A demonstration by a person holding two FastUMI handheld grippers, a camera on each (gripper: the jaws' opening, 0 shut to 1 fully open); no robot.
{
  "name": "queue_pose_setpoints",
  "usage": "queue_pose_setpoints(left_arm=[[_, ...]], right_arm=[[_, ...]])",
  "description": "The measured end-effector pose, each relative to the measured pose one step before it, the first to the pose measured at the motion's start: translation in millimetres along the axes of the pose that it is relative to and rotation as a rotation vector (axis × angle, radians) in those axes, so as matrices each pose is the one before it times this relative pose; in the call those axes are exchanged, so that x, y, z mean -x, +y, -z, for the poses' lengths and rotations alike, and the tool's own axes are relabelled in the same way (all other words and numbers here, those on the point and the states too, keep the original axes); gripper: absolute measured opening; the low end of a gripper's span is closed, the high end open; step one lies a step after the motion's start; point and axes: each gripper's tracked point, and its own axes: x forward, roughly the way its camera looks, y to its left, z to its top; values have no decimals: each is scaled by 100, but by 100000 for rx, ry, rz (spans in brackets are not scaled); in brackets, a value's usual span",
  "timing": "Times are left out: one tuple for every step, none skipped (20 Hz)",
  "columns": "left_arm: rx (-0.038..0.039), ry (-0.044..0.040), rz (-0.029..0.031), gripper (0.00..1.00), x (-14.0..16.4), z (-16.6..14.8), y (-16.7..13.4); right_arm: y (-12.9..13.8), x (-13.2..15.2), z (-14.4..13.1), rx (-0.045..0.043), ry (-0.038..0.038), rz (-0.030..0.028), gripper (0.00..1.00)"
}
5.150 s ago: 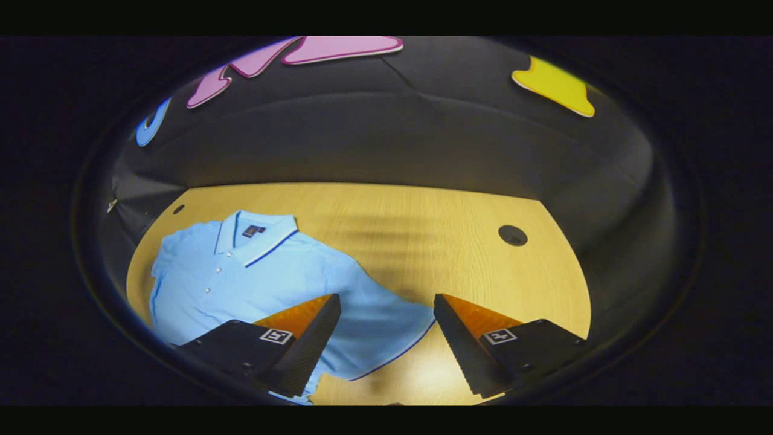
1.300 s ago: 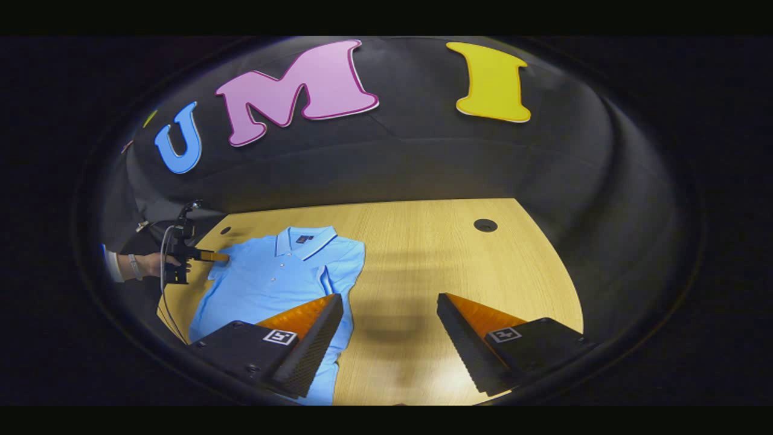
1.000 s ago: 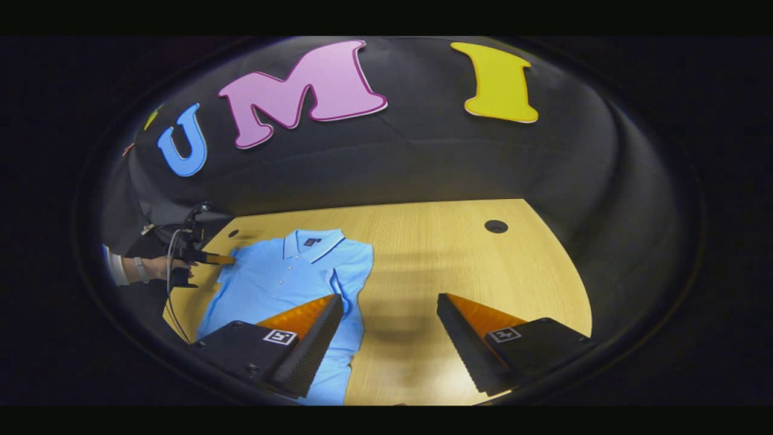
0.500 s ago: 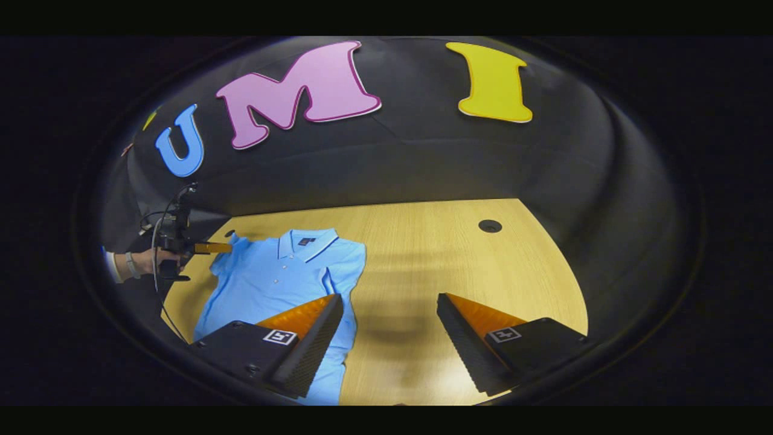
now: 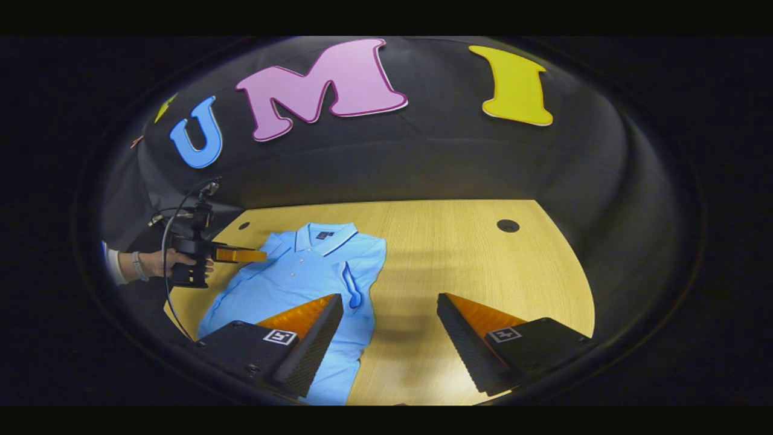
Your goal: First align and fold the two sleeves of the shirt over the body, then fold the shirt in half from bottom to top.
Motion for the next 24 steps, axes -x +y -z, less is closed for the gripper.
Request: queue_pose_setpoints(left_arm=[[-1259,-1554,354,93,1010,-434,-92],[-1044,-1508,829,93,1191,-287,-184],[-1178,-703,445,93,1287,-100,-122],[-1271,-737,-259,93,1216,198,144],[-1013,-1158,-72,93,1350,75,71],[-206,-1041,371,93,1386,246,-106],[851,-243,462,93,1579,606,-110],[1133,-81,248,93,1183,716,54],[1127,405,235,93,1312,930,-24],[793,101,-669,93,1191,1119,259],[648,872,-10,93,1126,1251,161],[512,1887,543,93,1186,1730,-219],[288,1904,-282,94,862,1742,156],[90,2278,-402,94,827,1911,257],[465,1984,-440,94,573,1760,186],[1171,2147,-257,94,517,1651,88],[1723,1881,-77,94,527,1663,121],[1744,967,105,94,393,1189,41],[1413,1269,86,94,292,1283,59],[1051,988,-298,93,90,1044,93],[951,1006,-283,93,233,1091,60],[1118,1457,267,94,242,1216,-1],[818,1471,260,94,102,1043,-105],[581,1398,174,94,255,1026,58]], right_arm=[[232,196,30,-159,-31,-285,98],[226,136,47,-513,-3,-397,98],[360,200,95,-682,-69,-521,98],[349,160,51,-496,-373,-656,98],[398,171,117,-310,-115,-600,98],[326,155,252,-164,397,-429,98],[343,273,380,-418,405,-427,98],[463,267,512,-880,733,-768,98],[317,233,391,-567,557,-455,98],[214,310,530,-358,680,-147,98],[239,418,785,-464,781,-111,98],[192,255,676,-555,1104,-151,98],[376,373,1172,-663,1551,-563,98],[227,382,1043,-812,1627,-207,98],[178,347,1122,-1056,1709,-352,98],[185,388,1119,-1625,1601,-486,98],[116,281,1222,-2230,1788,-404,98],[-15,437,1353,-2477,2009,-316,98],[-134,402,1206,-2036,1730,202,98],[-207,375,1183,-1357,1582,178,98],[-181,164,1282,-754,1859,494,98],[-154,127,1271,-430,1888,484,98],[-114,129,1306,-581,1872,305,98],[66,91,1208,-742,1955,-288,98]])
